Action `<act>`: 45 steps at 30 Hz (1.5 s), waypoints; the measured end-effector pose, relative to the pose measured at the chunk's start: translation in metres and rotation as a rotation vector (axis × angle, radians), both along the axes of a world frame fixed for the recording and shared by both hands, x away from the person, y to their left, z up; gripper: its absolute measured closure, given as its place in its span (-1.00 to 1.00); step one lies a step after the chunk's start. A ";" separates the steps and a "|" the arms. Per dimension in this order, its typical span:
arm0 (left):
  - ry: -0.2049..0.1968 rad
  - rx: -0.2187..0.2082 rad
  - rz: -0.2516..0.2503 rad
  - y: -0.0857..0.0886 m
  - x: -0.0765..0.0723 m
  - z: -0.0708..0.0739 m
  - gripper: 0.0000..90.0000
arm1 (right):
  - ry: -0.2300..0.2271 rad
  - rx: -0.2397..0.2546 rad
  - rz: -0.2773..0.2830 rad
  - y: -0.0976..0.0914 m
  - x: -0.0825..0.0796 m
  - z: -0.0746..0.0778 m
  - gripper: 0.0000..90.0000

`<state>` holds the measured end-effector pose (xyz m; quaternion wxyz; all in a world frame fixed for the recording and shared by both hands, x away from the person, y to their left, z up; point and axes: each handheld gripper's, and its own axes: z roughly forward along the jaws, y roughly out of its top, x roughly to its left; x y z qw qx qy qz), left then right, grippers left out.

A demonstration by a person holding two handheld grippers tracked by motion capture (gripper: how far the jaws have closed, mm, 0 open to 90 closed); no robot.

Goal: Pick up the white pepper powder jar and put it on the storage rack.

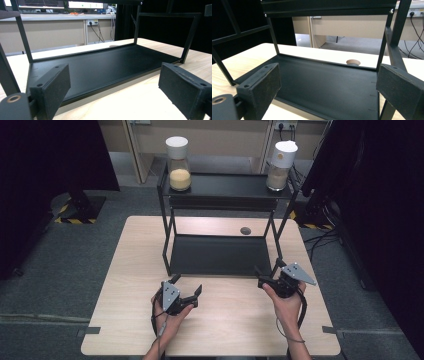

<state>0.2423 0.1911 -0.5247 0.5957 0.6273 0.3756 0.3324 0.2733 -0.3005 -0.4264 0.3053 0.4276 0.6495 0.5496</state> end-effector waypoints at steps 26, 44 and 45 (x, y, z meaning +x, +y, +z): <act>0.000 -0.005 0.003 0.000 0.000 0.000 -0.78 | 0.051 -0.003 0.003 -0.003 -0.012 -0.027 -0.87; -0.001 -0.006 0.004 0.000 0.000 -0.001 -0.78 | 0.067 -0.004 0.004 -0.004 -0.021 -0.041 -0.87; -0.001 -0.006 0.004 0.000 0.000 -0.001 -0.78 | 0.066 -0.005 0.004 -0.004 -0.021 -0.042 -0.87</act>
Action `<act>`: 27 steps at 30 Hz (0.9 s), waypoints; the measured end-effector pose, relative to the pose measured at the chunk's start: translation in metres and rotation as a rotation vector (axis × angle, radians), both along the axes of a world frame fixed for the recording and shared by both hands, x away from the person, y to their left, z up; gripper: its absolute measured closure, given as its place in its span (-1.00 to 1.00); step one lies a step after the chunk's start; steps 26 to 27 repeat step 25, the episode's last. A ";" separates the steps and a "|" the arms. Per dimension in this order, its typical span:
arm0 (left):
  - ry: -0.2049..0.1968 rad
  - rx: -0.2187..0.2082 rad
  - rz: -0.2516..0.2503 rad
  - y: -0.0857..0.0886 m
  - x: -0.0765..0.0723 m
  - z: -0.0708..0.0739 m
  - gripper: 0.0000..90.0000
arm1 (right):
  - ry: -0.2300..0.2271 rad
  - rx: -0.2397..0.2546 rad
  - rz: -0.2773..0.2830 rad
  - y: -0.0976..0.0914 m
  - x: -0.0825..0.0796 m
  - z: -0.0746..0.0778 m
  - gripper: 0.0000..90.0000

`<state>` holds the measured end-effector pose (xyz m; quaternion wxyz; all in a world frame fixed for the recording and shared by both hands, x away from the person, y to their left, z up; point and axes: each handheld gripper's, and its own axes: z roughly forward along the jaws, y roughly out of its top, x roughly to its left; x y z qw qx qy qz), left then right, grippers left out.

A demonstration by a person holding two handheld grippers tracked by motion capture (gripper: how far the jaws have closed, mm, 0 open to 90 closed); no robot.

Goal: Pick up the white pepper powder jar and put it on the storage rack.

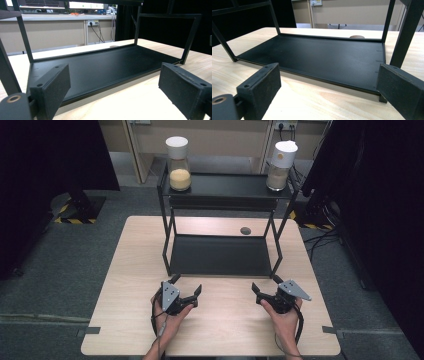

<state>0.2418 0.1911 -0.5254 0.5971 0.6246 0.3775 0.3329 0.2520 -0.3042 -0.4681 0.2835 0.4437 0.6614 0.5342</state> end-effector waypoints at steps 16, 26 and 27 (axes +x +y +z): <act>0.000 -0.004 0.001 0.000 0.000 0.000 -0.78 | 0.009 0.000 -0.008 0.000 -0.007 -0.017 -0.87; 0.018 -0.022 -0.004 0.002 0.002 0.003 -0.75 | 0.000 0.002 -0.008 0.000 -0.008 -0.017 -0.87; 0.018 -0.022 -0.004 0.002 0.002 0.003 -0.75 | 0.000 0.002 -0.008 0.000 -0.008 -0.017 -0.87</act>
